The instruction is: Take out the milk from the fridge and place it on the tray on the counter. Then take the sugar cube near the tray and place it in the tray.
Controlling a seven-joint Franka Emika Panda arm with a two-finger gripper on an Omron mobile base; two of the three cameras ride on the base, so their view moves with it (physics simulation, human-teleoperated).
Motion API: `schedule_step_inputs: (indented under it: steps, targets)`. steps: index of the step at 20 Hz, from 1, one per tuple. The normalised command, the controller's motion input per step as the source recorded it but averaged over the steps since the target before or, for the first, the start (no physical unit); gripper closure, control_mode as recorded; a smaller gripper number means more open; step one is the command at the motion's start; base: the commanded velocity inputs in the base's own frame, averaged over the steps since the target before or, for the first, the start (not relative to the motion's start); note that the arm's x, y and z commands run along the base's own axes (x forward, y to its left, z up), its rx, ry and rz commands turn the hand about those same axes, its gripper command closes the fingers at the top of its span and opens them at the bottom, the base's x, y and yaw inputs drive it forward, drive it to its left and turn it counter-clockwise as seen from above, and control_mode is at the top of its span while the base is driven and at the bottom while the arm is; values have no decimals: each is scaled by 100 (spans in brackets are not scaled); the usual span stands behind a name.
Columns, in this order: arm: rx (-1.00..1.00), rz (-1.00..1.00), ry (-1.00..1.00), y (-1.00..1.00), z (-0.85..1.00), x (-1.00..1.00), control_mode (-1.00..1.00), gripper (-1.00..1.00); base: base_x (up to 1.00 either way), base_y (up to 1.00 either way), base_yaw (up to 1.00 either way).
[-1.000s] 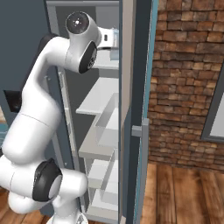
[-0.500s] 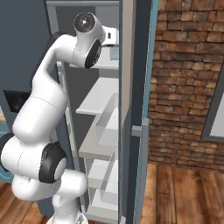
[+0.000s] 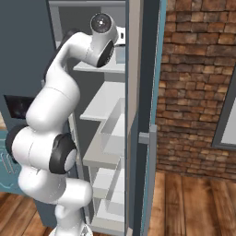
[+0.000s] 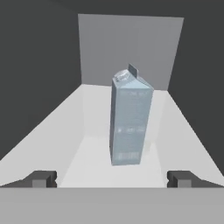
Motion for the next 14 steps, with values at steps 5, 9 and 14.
schedule_step_inputs:
  steps: [5, 9, 14]
  targets:
    - [0, 2, 0, -13, 0, 43, -100, -100, 0, 0, 0]
    - [0, 0, 0, -3, 0, 51, -100, -100, 0, 0, 0]
    - [-1, 0, 0, 0, 0, 34, -100, -100, 0, 0, 0]
